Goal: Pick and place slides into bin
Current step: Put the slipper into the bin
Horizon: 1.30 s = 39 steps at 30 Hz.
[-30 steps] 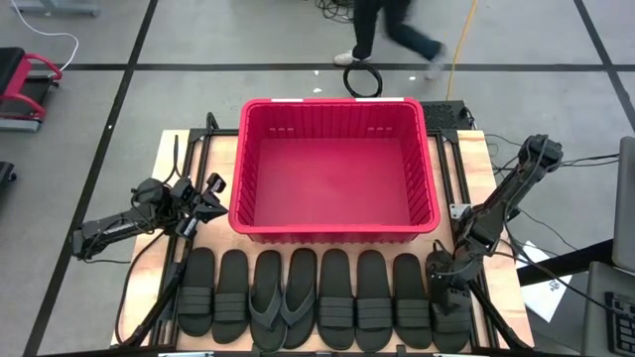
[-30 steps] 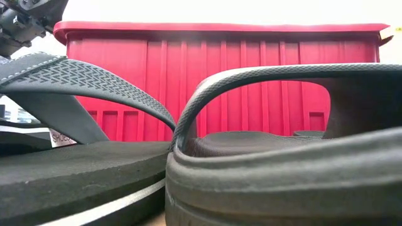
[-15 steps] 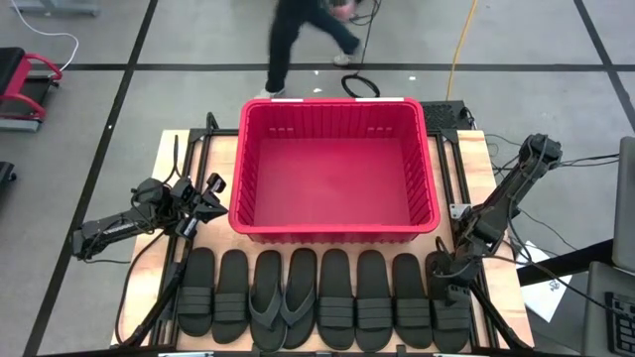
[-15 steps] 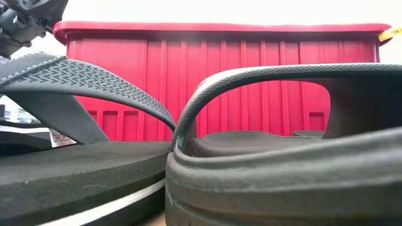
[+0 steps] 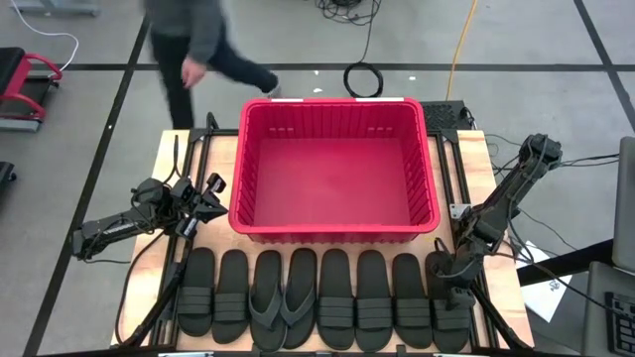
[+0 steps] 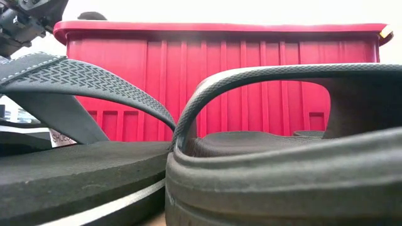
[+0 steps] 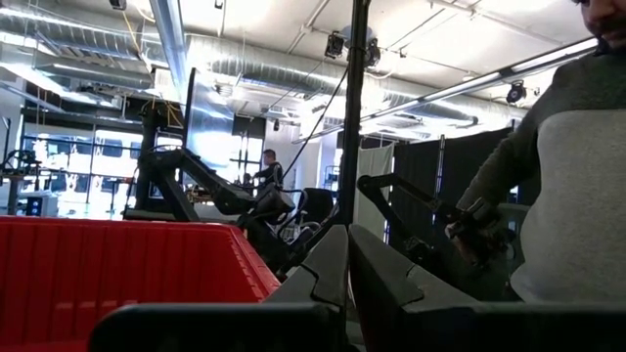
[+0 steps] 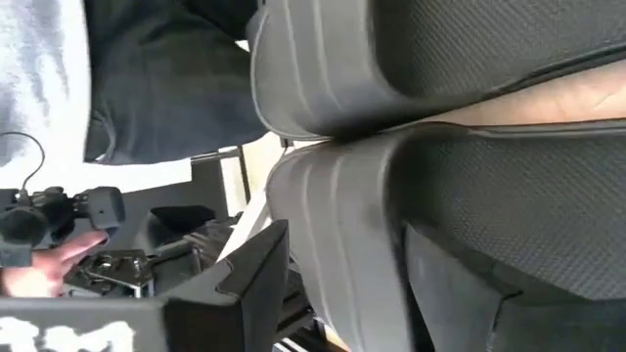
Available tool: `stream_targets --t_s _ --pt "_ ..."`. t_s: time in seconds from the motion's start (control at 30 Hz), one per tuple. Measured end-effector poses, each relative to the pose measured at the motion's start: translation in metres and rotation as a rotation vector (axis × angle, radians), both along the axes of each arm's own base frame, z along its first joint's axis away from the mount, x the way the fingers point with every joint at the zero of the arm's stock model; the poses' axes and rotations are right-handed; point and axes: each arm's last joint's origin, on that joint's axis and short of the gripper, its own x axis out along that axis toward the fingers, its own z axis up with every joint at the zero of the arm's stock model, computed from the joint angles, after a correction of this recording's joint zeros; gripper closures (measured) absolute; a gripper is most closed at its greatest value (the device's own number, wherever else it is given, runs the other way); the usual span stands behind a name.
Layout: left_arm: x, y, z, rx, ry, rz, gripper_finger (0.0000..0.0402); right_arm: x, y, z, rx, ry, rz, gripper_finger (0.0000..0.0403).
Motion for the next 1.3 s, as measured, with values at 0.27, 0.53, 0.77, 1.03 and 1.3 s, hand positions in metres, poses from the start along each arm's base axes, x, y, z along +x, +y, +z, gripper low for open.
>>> stream_targets --t_s 0.27,0.53,0.77,1.03,1.3 --pt "0.0 0.0 0.0 0.0 0.0 0.0 0.0382 -0.001 0.002 -0.016 -0.01 0.081 0.048 0.0212" --pt "0.0 0.0 0.0 0.0 0.0 0.0 0.0382 0.001 0.009 -0.021 0.086 0.006 0.068 0.0216" --pt "0.0 0.0 0.0 0.0 0.0 0.0 0.0382 -0.001 0.014 -0.023 0.128 0.012 0.086 0.0305" --pt "0.0 0.0 0.0 0.0 0.0 0.0 0.0382 -0.001 0.017 -0.012 0.249 0.031 0.103 0.039" --pt "0.0 0.0 0.0 0.0 0.0 0.0 0.0382 -0.002 0.012 -0.002 0.3 -0.003 0.099 0.0397"
